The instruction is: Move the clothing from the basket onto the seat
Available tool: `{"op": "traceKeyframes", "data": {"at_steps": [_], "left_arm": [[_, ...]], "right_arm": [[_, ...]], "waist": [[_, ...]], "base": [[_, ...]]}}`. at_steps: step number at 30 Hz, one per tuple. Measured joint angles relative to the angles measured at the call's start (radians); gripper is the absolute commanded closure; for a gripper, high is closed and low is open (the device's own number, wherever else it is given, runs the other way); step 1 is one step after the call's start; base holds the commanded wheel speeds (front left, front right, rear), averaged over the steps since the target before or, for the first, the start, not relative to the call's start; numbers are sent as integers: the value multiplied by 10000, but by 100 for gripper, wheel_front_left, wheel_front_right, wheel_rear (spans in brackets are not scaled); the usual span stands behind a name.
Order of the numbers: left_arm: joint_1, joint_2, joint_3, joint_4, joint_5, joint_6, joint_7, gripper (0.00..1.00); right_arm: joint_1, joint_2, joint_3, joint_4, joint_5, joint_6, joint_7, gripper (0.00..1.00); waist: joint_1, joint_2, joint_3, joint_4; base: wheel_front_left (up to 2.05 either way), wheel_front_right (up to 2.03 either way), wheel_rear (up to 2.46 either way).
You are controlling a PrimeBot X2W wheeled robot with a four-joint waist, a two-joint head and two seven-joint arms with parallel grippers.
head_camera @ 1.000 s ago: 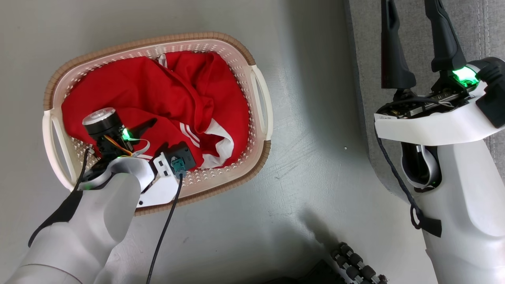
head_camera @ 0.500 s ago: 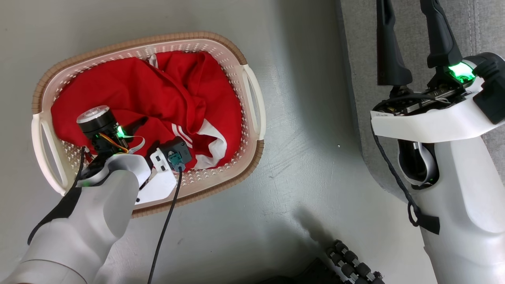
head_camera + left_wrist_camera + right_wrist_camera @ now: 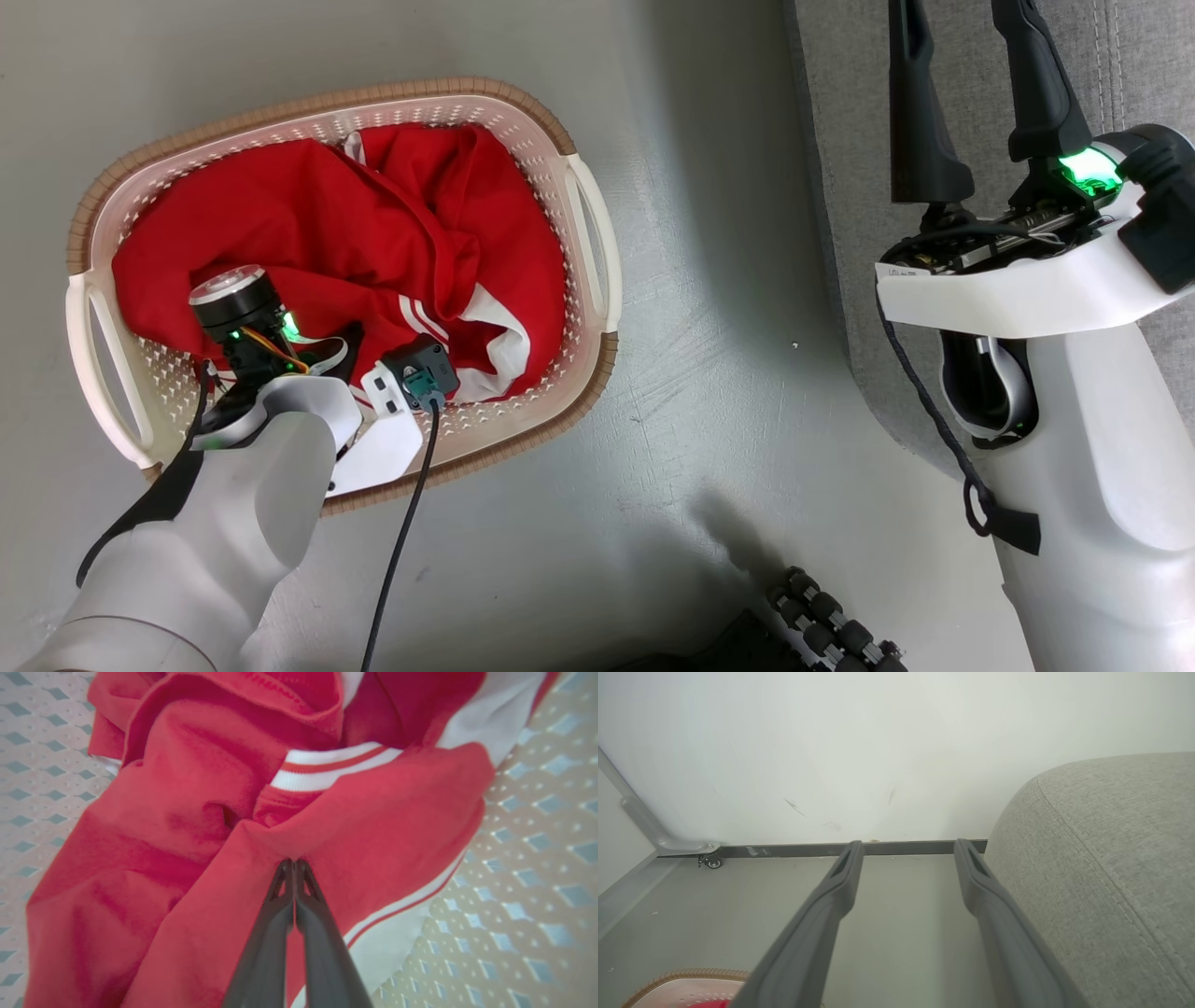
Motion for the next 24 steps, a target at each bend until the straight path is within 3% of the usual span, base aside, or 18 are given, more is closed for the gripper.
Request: {"op": "traceKeyframes", "data": {"at_steps": [24], "left_arm": [[-221,-197,477,-159,-702,207,-821,100]], "right_arm": [[-1,0,-163,-15,150,0,0,0]], "waist": [[-1,0,-252,322]], "base": [[0,0,0]]}}
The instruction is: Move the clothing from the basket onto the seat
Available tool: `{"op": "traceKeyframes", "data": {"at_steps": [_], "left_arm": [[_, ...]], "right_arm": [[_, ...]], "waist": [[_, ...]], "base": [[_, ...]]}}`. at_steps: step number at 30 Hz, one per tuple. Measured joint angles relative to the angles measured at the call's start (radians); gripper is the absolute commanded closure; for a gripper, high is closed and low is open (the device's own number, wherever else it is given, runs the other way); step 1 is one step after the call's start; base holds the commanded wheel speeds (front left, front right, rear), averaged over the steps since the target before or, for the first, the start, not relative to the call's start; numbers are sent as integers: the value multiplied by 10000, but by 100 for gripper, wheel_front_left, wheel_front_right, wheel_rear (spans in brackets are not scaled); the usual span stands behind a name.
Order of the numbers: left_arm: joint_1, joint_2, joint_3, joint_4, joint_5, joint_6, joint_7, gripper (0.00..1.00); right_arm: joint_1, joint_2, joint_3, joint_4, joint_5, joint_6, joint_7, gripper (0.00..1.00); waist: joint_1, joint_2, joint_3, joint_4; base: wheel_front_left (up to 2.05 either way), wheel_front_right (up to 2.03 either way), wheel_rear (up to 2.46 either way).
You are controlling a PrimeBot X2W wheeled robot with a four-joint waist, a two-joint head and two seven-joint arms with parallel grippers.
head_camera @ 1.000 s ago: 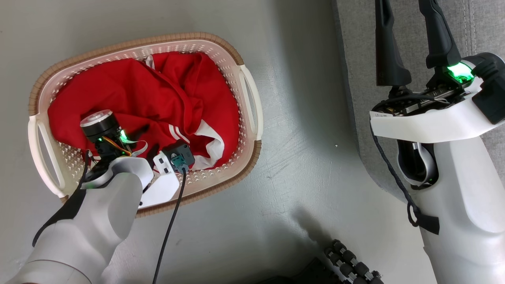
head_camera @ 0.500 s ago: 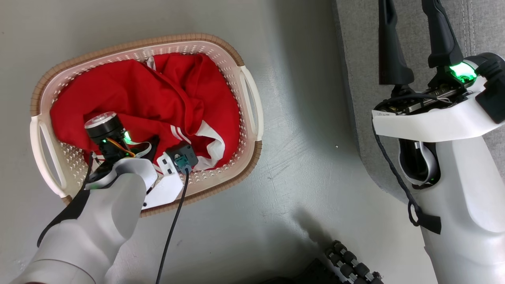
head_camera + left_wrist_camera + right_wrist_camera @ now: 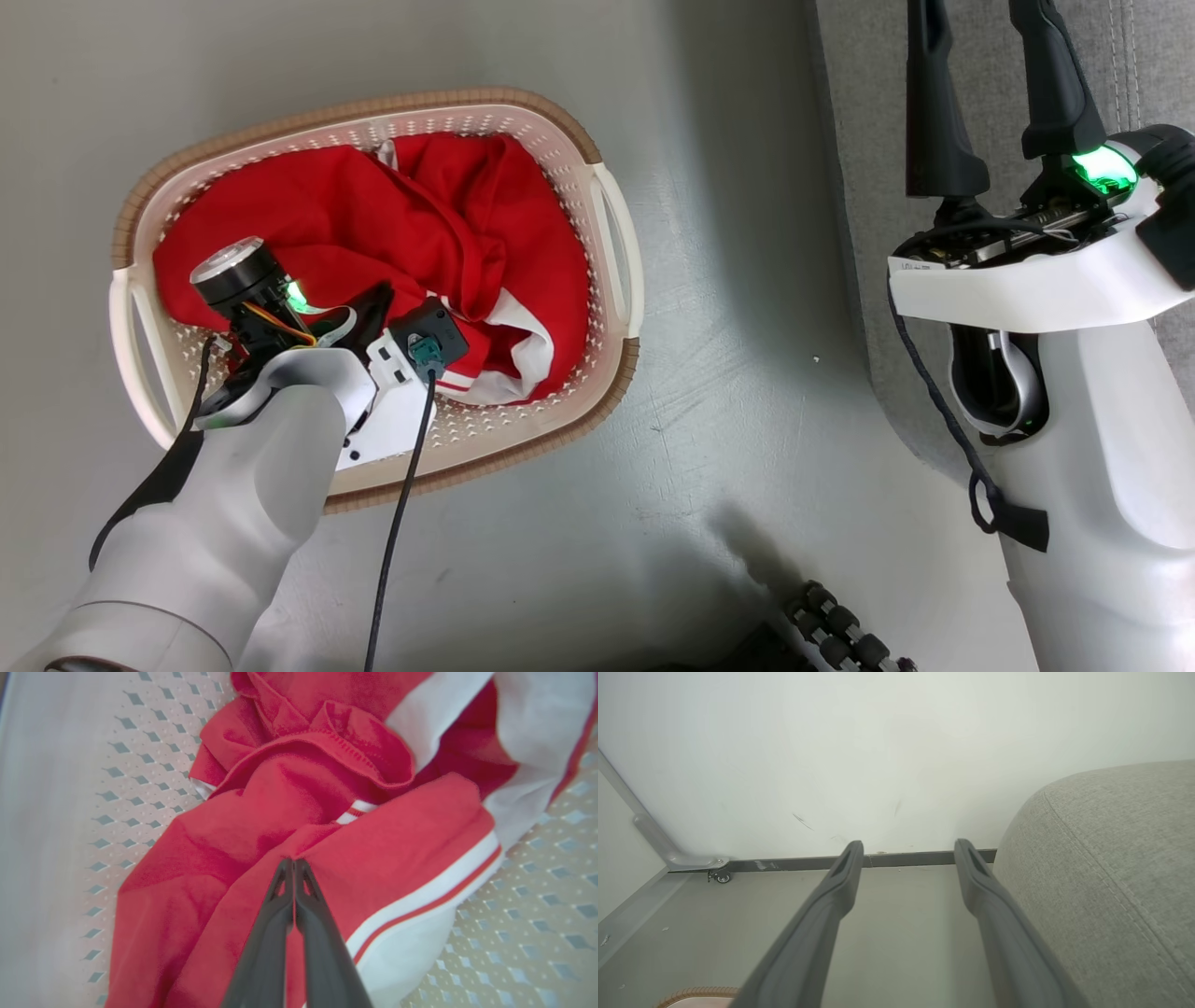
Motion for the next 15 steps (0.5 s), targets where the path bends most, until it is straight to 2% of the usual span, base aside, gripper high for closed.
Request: {"op": "traceKeyframes", "data": {"at_steps": [7,15], "left_arm": [[32,-56,169,-136,-268,81,-570,100],[328,-263,644,-602,-861,466,-1103,100]], "right_arm": [[2,-2,-188,25,-46,0,0,0],[21,-8,-376,75,-316,0,-12,0]], "waist": [[0,0,-211,209],[0,0,-543,459]], "base": [[0,0,0],[0,0,0]]}}
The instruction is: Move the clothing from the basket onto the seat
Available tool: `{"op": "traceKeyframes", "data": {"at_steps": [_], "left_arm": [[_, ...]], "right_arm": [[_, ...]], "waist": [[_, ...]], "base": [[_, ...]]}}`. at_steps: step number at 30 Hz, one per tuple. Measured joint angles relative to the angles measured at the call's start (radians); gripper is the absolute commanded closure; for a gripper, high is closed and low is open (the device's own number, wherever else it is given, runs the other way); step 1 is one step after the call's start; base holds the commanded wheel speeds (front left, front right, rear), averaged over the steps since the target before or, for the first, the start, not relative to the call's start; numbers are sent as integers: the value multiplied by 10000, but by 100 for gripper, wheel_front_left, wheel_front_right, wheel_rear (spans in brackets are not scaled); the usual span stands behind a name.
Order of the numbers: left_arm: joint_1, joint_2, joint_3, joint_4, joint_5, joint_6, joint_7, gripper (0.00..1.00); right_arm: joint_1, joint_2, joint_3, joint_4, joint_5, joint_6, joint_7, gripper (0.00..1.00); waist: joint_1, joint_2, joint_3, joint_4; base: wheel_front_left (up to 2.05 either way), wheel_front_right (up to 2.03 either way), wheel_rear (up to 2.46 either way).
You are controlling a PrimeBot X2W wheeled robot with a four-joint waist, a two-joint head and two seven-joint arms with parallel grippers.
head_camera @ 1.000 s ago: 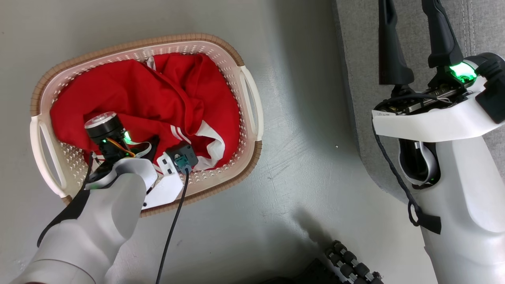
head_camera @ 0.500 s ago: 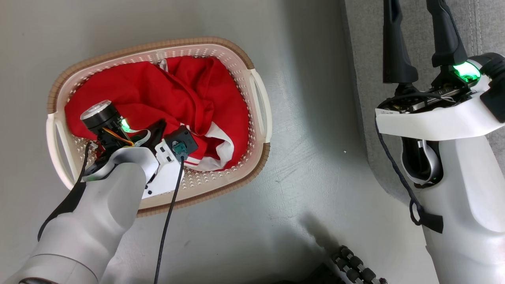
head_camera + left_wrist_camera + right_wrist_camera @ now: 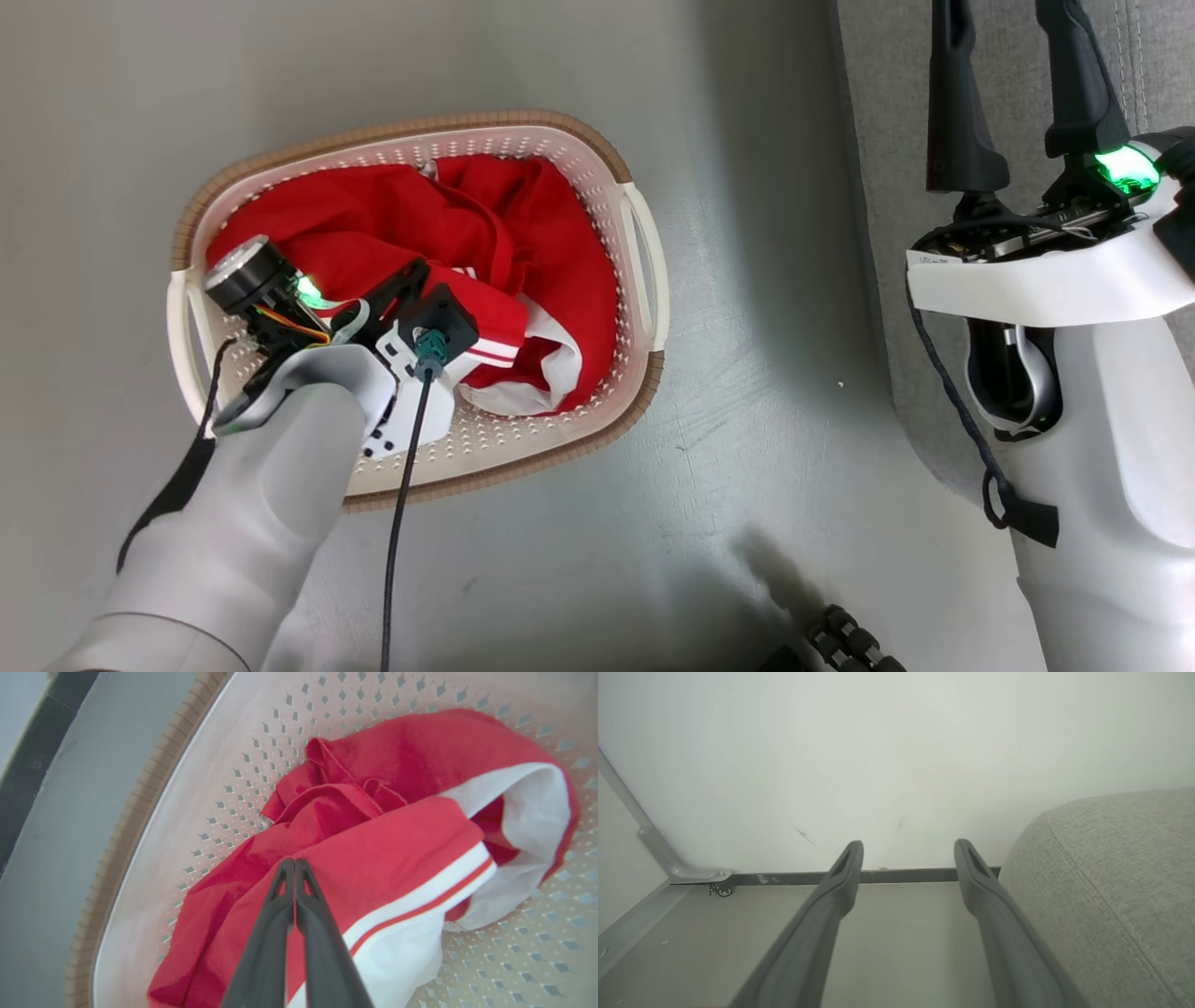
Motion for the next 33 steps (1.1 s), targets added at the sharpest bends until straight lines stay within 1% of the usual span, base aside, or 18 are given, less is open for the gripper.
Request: {"op": "traceKeyframes", "data": {"at_steps": [2,10,17,23,26,28,33], "left_arm": [[124,-73,130,-167,-167,153,-48,100],[452,-115,397,-819,-604,341,-205,100],[975,-270,732,-1651,-1103,732,-224,100],[1528,-353,750,-2986,-1394,836,-238,100],[1848,-341,750,-3476,-1526,855,-238,100],[2070,-337,732,-3774,-1599,941,-238,100],[2487,-282,650,-4541,-1697,941,-240,100]], "right_arm": [[10,-2,-81,6,-40,0,-2,0],[31,-12,-293,98,-280,0,-2,0],[100,-15,-510,209,-583,0,-4,0],[284,-19,-690,318,-752,0,-12,0],[350,-25,-846,330,-853,0,-13,0],[490,-27,-901,378,-917,0,-13,0],[683,-25,-1045,514,-938,0,-13,0]], "waist": [[0,0,-82,55],[0,0,-402,265],[0,0,-800,493],[0,0,-1179,701],[0,0,-1383,808],[0,0,-1527,878],[0,0,-1900,1032]], "base": [[0,0,0],[0,0,0],[0,0,0],[0,0,0],[0,0,0],[0,0,0],[0,0,0]]}}
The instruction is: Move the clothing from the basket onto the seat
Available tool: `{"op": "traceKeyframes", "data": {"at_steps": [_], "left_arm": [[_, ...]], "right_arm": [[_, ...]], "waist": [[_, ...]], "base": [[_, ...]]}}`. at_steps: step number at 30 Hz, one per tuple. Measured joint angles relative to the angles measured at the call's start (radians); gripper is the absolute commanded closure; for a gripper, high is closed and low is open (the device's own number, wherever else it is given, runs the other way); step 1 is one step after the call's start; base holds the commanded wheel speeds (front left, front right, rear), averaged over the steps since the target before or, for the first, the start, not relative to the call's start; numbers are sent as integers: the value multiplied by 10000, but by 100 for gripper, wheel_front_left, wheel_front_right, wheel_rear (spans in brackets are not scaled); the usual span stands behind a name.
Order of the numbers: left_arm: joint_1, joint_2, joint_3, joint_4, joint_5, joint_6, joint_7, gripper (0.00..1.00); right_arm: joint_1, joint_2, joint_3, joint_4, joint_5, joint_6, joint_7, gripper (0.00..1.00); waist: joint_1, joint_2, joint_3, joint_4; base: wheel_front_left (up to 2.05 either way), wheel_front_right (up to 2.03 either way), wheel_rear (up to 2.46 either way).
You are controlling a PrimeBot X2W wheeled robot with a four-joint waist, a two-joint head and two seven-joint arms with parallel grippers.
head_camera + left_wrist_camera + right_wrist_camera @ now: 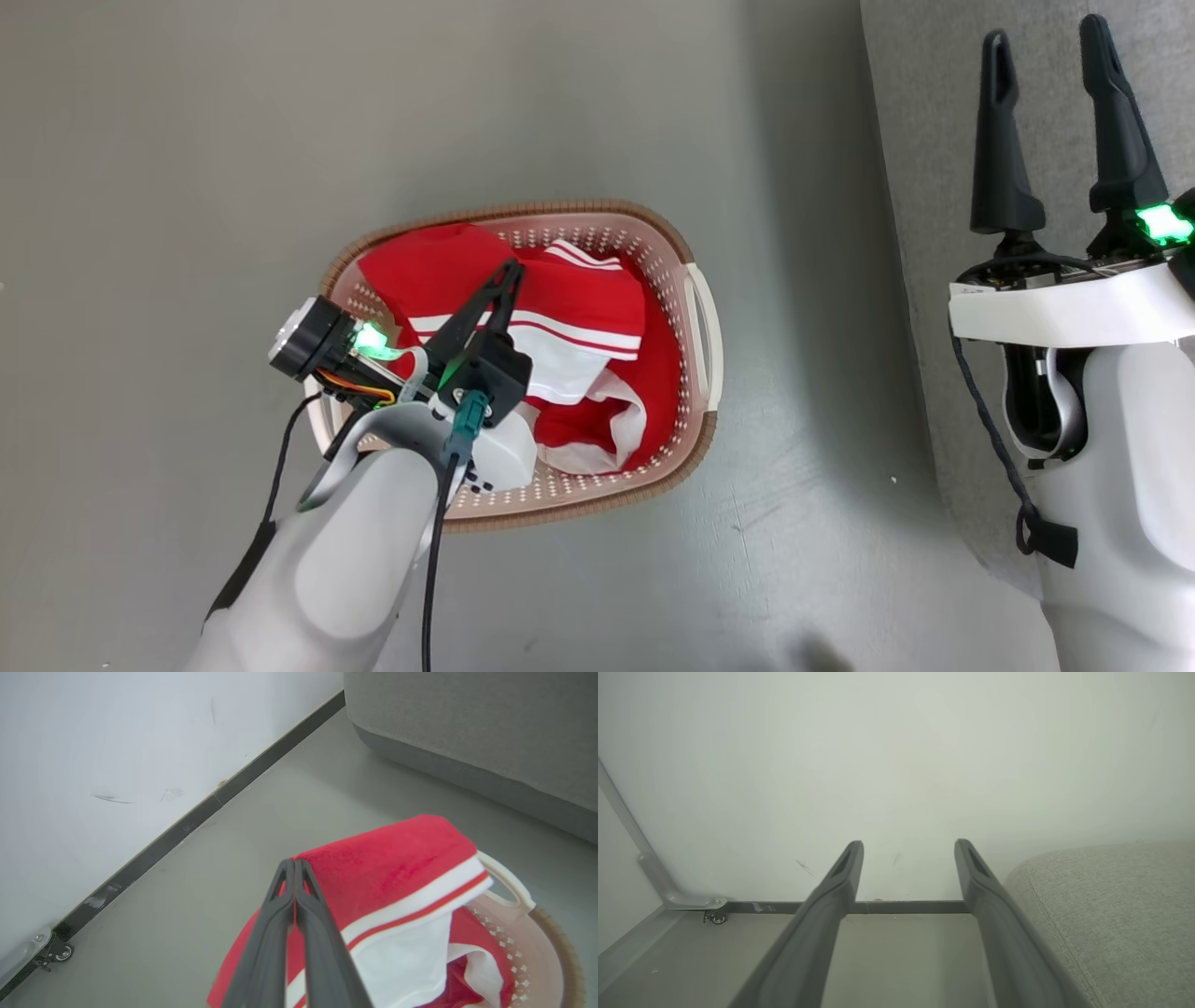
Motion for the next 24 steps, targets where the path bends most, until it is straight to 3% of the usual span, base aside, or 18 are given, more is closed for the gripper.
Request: {"op": "traceKeyframes", "data": {"at_steps": [24], "left_arm": [[1368,372,-362,-2203,-347,-119,-8,100]], "right_arm": [[1017,4,-431,322,-211,0,0,0]], "waist": [[0,0,-1768,215]], "base": [[0,0,0]]}}
